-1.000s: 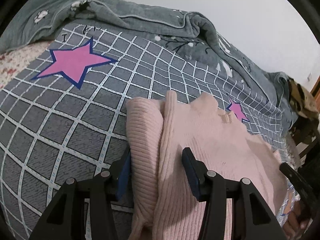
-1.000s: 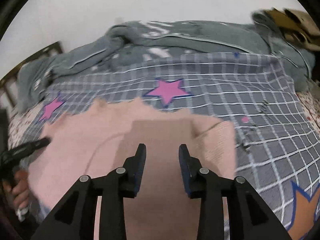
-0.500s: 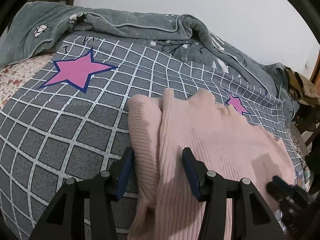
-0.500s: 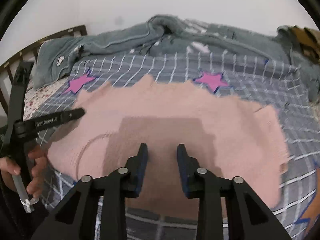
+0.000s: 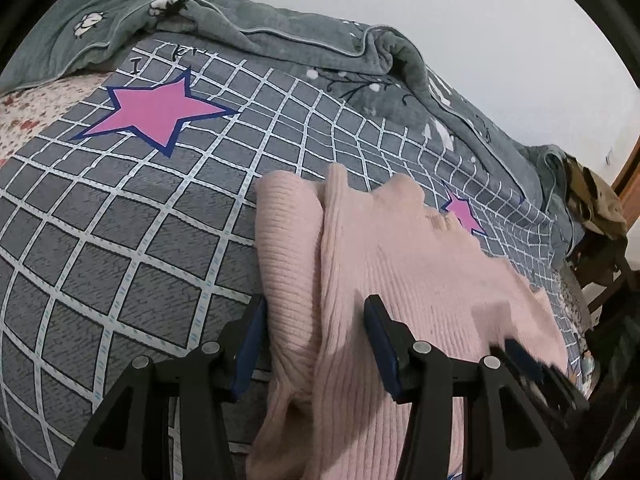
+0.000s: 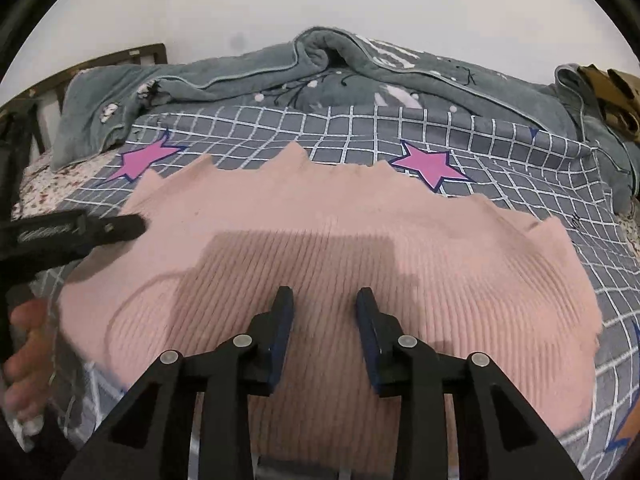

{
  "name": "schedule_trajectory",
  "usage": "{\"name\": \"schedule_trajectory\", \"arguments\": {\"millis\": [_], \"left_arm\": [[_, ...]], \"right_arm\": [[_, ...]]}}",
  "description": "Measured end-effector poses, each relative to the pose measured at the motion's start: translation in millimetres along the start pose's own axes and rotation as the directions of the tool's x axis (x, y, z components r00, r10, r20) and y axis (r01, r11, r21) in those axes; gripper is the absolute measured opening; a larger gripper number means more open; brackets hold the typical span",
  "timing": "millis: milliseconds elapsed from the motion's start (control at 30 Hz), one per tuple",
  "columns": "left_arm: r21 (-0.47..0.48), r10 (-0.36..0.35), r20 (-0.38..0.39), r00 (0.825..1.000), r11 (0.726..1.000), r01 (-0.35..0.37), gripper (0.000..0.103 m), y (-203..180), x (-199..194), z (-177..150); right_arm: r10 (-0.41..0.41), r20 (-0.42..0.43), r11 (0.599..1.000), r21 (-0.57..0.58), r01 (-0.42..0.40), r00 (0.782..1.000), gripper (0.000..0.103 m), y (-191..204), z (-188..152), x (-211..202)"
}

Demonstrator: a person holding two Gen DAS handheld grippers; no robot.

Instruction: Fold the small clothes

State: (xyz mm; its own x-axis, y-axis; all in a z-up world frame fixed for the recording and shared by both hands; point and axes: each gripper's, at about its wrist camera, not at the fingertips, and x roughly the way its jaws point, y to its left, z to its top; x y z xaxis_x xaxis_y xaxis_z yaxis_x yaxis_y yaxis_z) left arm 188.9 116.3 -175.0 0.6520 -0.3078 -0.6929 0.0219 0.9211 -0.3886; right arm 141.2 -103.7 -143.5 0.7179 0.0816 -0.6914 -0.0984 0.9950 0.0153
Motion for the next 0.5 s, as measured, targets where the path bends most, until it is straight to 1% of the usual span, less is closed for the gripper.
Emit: {"name": "schedule_trajectory", "arguments": {"millis": [100, 200, 300, 500], "left_arm": [[0.001, -0.002, -0.007, 1.0, 1.0, 0.002, 0.047, 0.3, 1.1, 0.1], [-0.008, -0.019, -0.019, 1.0, 1.0, 0.019, 0.048, 3.6, 1.4, 1.4], [-0.017, -0.034, -0.037, 0.999, 0.999, 0.034, 0.048, 6.2, 3.4, 3.0], [-0.047, -0.066, -0.059, 0.996, 0.997, 0.063, 0.05, 9.6, 11.0, 5.8]], "right_arm": [[-0.019, -0.011, 1.0, 0.015, 0.019, 1.0, 0.033, 1.7, 10.9, 15.2], [-0.036, -0.009, 0.999, 0.018, 0.036, 0.999, 0.033, 3.8, 13.8, 23.1], [-0.036, -0.012, 0.998, 0.045, 0.037, 0.999, 0.033, 2.4, 15.0, 26.8], [-0.044, 0.016, 0.999, 0.012, 0.044, 0.999, 0.033, 4.8, 12.5, 28.9]]}}
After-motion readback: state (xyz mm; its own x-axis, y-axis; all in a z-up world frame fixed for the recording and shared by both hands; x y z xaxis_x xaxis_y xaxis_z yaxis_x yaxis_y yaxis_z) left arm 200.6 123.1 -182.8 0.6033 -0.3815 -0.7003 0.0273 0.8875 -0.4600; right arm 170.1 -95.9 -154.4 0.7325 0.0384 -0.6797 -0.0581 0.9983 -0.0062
